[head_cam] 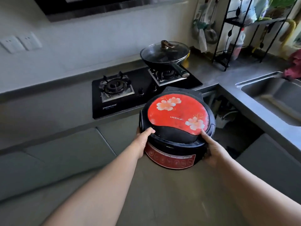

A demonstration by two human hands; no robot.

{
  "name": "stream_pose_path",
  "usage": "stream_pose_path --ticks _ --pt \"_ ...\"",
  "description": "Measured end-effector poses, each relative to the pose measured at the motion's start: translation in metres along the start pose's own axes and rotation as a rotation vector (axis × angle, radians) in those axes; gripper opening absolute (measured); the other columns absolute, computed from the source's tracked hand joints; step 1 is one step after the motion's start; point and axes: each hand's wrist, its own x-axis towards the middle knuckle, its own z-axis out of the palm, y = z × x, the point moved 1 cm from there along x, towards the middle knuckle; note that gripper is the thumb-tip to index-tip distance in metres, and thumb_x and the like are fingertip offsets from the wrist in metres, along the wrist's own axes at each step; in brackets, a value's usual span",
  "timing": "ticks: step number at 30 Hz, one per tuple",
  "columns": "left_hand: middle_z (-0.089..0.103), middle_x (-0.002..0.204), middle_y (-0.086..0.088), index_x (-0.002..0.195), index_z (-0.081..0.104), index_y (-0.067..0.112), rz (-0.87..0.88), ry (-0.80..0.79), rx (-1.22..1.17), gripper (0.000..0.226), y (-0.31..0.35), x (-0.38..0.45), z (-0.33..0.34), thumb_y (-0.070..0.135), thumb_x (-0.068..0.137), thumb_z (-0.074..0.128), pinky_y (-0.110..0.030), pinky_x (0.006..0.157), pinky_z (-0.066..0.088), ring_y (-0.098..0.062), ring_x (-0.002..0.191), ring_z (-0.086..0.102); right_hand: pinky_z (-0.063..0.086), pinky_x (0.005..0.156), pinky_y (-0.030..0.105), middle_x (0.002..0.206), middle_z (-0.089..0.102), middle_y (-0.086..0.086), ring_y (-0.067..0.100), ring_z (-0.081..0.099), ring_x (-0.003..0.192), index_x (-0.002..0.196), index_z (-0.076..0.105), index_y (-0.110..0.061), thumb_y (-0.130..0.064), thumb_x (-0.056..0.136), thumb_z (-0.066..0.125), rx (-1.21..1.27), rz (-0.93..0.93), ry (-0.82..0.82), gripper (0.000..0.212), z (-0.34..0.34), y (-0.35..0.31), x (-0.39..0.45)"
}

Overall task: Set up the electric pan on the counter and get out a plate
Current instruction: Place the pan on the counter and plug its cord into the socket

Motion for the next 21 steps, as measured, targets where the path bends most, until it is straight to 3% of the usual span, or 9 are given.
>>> stream_pose_path --ticks 5,11,15,17,21 --pt "0.071 0.103 -0.006 0.118 0.058 0.022 0.037 0.091 -0.096 0.055 -0.016 -0.053 -0.059 0.037 0.066 0.067 -0.027 0.06 0.05 -0.024 0.085 0.067 0.05 0.093 0.041 0.121 0.068 0.009 0.025 0.065 0.108 0.126 0.061 -0.013 -0.043 0.079 0.073 -0.102 0.037 -0.063 0.057 0.038 0.029 -0.03" --pt "0.067 0.109 -0.005 0.118 0.053 0.026 0.076 0.24 -0.184 0.039 -0.03 -0.104 -0.133 0.028 0.08 0.061 -0.025 0.059 0.046 -0.02 0.084 0.063 0.048 0.086 0.039 0.113 0.069 0.007 0.021 0.065 0.097 0.123 0.06 -0.013 -0.043 0.082 0.069 -0.209 0.116 -0.201 0.052 0.099 0.062 -0.058" --pt "0.066 0.114 -0.006 0.119 0.051 0.028 0.096 0.315 -0.268 0.042 -0.036 -0.13 -0.18 0.029 0.079 0.062 -0.029 0.066 0.049 -0.022 0.092 0.063 0.051 0.087 0.039 0.117 0.069 0.01 0.026 0.065 0.105 0.124 0.062 -0.01 -0.043 0.078 0.072 -0.282 0.157 -0.273 0.057 0.146 0.082 -0.069" --pt "0.065 0.115 -0.006 0.119 0.049 0.03 0.1 0.36 -0.307 0.043 -0.038 -0.14 -0.199 0.03 0.078 0.061 -0.031 0.067 0.05 -0.023 0.093 0.063 0.052 0.081 0.039 0.108 0.071 0.009 0.024 0.066 0.097 0.117 0.063 -0.009 -0.042 0.081 0.071 -0.322 0.171 -0.329 0.049 0.167 0.089 -0.072" --pt "0.064 0.114 -0.002 0.123 0.047 0.035 0.102 0.47 -0.385 0.047 -0.043 -0.161 -0.228 0.031 0.078 0.06 -0.032 0.069 0.051 -0.023 0.095 0.063 0.048 0.088 0.043 0.095 0.069 0.009 0.024 0.065 0.086 0.099 0.062 -0.011 -0.041 0.085 0.067 -0.435 0.218 -0.423 0.034 0.206 0.1 -0.075"
